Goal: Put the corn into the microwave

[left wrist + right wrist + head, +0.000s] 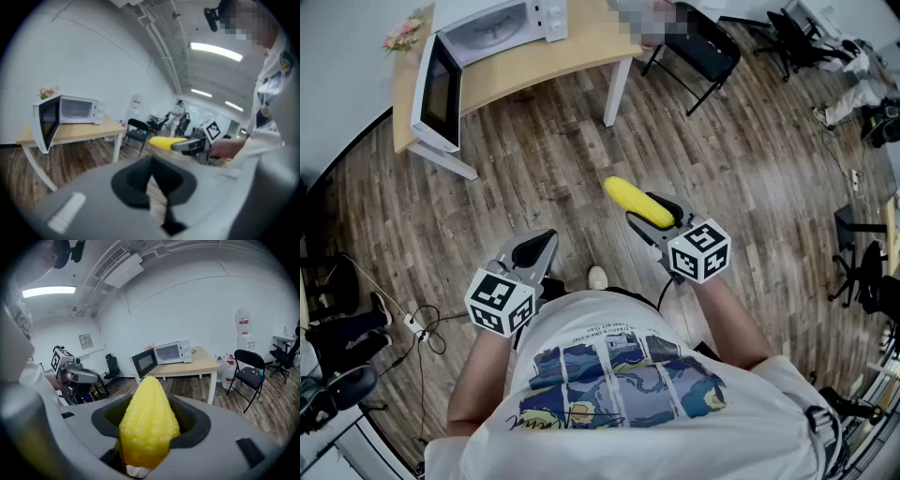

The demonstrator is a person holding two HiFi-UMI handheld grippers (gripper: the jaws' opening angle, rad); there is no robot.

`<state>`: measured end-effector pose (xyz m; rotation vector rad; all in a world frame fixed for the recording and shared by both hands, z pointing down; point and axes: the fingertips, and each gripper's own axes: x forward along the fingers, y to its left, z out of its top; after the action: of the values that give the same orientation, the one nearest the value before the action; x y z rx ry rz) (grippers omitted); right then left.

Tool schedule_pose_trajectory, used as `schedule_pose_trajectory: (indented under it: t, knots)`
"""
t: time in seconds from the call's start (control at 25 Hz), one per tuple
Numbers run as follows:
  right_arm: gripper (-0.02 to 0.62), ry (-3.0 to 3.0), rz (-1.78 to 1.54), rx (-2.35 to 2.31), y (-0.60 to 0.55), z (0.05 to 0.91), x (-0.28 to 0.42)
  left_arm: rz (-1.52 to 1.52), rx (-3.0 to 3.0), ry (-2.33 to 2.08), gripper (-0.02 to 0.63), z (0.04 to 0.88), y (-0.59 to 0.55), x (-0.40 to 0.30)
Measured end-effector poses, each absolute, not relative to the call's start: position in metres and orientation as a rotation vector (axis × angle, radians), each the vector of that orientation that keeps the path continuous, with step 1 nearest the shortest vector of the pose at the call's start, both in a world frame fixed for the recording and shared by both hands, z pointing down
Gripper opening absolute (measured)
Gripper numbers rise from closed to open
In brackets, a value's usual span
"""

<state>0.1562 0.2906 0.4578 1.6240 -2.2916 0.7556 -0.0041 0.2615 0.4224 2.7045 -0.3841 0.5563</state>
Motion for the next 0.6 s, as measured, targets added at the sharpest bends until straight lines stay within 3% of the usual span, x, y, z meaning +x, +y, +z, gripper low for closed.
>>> schedule_pose_trajectory:
  t: [0.6]
  knots:
    - [0.247,-2.286,0.862,1.536,0.218,0.484,0.174,0.559,2.612,-0.499,0.009,0.442,0.204,-0.013]
